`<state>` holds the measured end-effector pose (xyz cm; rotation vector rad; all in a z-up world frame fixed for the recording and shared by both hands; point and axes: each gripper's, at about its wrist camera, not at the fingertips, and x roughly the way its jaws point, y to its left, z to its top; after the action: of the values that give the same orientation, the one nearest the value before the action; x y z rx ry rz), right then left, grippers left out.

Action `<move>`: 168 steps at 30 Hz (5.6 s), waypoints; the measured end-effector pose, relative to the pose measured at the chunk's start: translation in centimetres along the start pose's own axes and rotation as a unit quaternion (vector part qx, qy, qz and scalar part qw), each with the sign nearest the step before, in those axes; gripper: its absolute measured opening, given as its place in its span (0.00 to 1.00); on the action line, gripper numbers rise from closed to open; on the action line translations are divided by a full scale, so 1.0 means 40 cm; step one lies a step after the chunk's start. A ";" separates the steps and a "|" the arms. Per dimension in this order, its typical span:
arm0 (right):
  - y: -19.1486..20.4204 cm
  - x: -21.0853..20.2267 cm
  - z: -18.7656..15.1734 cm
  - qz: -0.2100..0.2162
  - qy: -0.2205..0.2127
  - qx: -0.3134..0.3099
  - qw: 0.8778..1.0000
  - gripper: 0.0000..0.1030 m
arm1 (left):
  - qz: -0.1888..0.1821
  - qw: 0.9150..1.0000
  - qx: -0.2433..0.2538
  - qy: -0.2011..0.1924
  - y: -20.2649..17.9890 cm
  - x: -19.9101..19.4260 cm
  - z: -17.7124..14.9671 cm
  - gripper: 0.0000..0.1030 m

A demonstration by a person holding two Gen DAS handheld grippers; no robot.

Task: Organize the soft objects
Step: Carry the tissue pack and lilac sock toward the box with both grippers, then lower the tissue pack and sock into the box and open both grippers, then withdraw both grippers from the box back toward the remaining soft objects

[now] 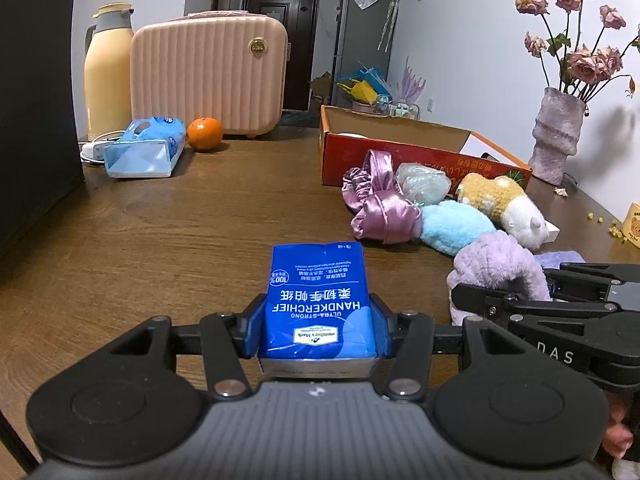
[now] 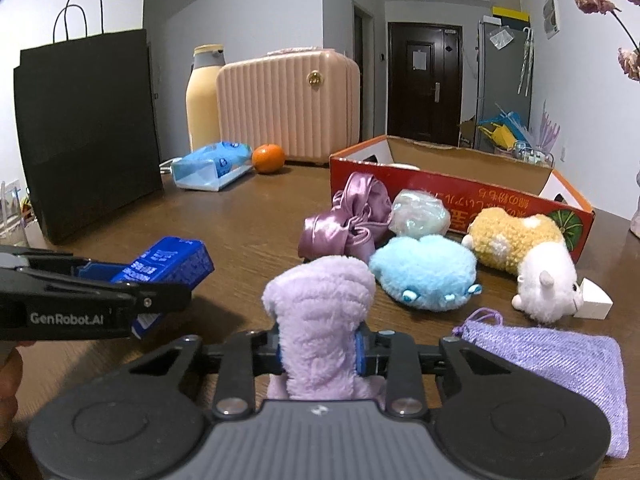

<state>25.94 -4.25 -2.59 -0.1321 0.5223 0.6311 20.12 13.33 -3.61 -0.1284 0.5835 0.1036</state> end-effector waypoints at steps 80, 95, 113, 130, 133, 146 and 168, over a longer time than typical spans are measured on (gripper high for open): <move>-0.461 0.077 0.332 -0.096 -0.130 0.049 0.986 0.28 | -0.017 0.995 0.001 -0.102 -0.313 0.283 0.421 0.51; -0.516 0.166 0.369 -0.100 -0.104 0.043 0.989 0.29 | -0.012 0.995 0.002 -0.100 -0.331 0.379 0.465 0.51; -0.560 0.272 0.392 -0.107 -0.065 0.030 0.992 0.29 | 0.008 0.995 0.014 -0.095 -0.333 0.478 0.499 0.51; -0.572 0.357 0.387 -0.111 -0.027 0.035 0.993 0.40 | 0.036 0.998 0.019 -0.056 -0.323 0.579 0.494 0.52; -0.571 0.352 0.387 -0.114 -0.032 0.036 0.992 0.55 | 0.041 0.998 0.021 -0.051 -0.320 0.587 0.490 0.70; -0.591 0.354 0.385 -0.128 -0.029 0.047 0.990 1.00 | 0.064 0.995 -0.008 -0.075 -0.299 0.571 0.491 1.00; -0.588 0.304 0.373 -0.146 -0.038 0.051 0.987 1.00 | 0.071 0.994 -0.004 -0.083 -0.306 0.550 0.477 1.00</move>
<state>54.56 -12.65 3.27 -0.0842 0.4493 0.3205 50.37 5.48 1.08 -0.0843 0.4261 0.2525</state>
